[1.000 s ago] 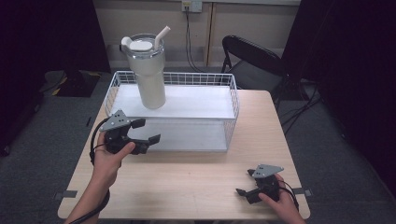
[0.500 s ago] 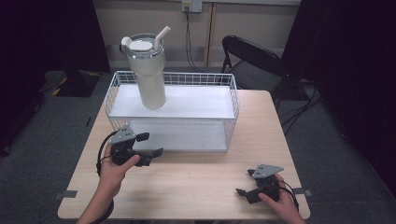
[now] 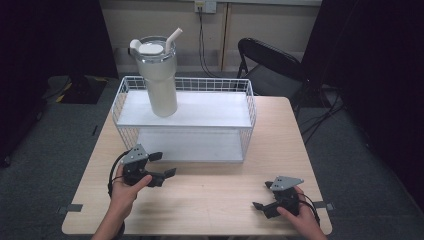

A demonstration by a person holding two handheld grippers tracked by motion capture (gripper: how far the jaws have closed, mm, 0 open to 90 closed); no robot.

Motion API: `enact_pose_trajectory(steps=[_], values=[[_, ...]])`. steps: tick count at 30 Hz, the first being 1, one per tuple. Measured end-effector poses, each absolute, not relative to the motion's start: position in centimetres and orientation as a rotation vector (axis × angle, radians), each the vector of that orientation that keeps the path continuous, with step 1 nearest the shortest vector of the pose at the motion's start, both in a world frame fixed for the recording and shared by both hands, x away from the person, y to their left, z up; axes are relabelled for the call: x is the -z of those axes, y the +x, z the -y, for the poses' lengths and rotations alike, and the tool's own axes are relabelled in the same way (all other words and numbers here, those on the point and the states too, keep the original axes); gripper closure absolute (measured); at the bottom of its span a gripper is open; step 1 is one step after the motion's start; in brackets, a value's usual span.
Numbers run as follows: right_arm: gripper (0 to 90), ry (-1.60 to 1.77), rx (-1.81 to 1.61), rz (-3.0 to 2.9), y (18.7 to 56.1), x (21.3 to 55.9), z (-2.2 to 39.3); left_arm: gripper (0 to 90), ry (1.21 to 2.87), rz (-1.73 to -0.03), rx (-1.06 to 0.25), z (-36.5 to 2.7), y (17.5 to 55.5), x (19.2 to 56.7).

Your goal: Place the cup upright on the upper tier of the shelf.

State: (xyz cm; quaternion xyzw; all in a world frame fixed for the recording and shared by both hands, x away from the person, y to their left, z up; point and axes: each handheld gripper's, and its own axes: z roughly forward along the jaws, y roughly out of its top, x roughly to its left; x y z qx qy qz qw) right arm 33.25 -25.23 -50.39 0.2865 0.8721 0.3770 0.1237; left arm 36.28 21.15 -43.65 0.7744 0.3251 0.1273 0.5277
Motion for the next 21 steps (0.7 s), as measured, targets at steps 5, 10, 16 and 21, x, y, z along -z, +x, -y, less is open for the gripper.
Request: enact_pose_trajectory(steps=[5, 10, 16, 21], values=[[10.0, 0.836, -1.099, -2.543, 33.3, 50.4, 25.2, 16.6, 1.863, -0.778, -0.292, -21.1, 36.2, 44.6], [10.0, 0.835, -1.099, -2.542, 33.3, 50.4, 25.2, 16.6, 1.881, -0.782, -0.280, -21.0, 36.0, 45.8], [10.0, 0.836, -1.099, -2.543, 33.3, 50.4, 25.2, 16.6, 1.934, -0.787, -0.269, -20.8, 36.1, 47.0], [10.0, 0.836, -1.099, -2.543, 33.3, 50.4, 25.2, 16.7, 1.985, -0.832, -0.254, -20.7, 36.1, 48.4]])
